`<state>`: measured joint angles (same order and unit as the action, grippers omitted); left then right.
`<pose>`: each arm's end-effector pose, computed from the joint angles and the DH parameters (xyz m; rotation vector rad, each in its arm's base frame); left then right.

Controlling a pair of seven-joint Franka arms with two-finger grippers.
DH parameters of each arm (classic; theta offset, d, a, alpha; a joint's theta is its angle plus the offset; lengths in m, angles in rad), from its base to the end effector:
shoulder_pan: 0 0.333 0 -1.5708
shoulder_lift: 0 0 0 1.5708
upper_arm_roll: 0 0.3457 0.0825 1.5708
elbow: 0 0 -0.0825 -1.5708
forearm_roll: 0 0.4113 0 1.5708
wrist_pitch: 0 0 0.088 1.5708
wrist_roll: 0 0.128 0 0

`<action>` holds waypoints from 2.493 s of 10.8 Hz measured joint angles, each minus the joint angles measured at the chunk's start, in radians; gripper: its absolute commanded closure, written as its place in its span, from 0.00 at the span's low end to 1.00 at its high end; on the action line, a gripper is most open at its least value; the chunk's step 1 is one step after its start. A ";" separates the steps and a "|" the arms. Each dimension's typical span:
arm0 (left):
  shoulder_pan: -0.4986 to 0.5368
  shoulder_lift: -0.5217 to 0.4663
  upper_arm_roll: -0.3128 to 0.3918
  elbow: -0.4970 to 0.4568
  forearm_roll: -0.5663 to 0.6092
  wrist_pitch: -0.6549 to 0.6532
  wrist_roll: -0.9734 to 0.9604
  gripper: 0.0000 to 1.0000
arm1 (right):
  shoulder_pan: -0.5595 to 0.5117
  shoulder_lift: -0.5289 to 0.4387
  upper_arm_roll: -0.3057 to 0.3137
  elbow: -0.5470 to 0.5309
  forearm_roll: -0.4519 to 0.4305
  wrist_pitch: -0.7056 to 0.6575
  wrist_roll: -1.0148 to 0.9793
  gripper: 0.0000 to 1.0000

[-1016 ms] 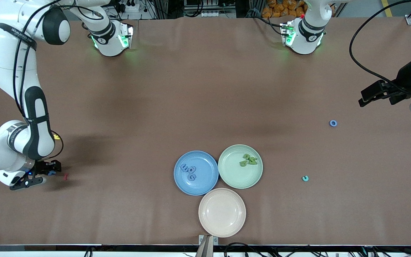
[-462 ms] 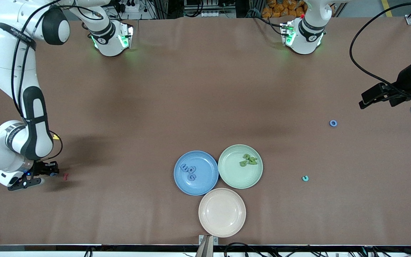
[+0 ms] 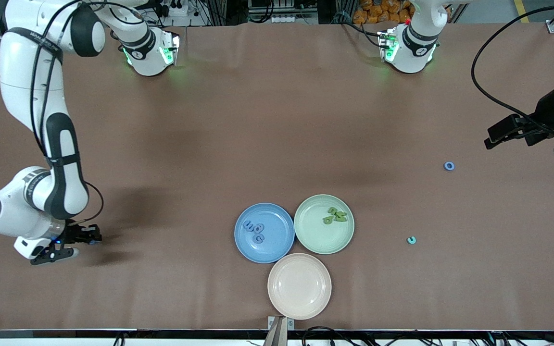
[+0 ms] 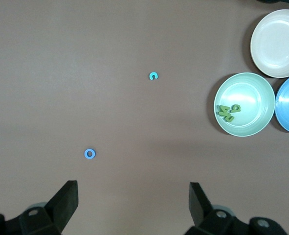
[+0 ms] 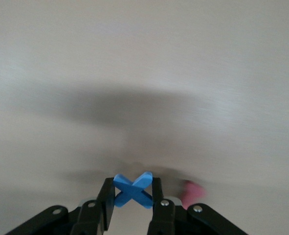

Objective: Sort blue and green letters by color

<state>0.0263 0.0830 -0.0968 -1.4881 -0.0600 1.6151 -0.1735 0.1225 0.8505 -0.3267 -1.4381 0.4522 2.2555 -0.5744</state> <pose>0.6138 -0.0482 0.6296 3.0640 0.1608 0.0549 0.7639 -0.0923 0.1836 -3.0344 -0.2928 -0.0952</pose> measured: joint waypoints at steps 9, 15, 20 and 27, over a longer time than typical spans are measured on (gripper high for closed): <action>0.001 0.001 0.001 0.000 0.001 0.004 0.000 0.00 | 0.382 -0.038 0.022 0.020 0.120 -0.042 0.890 1.00; 0.001 0.001 0.001 0.000 0.001 0.004 0.000 0.00 | 0.569 -0.030 0.121 0.065 0.290 0.266 1.492 0.00; 0.002 0.007 0.002 0.000 0.001 0.010 0.000 0.00 | 0.574 -0.015 0.148 0.069 0.289 0.392 1.565 0.00; 0.003 0.032 0.006 -0.001 0.002 0.038 0.000 0.00 | 0.301 -0.183 0.156 -0.072 -0.022 0.064 1.159 0.00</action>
<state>0.0294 0.1149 -0.0911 -1.4889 -0.0585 1.6532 -0.1735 0.4231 0.6670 -0.1707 -1.5097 0.4303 2.3200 0.5848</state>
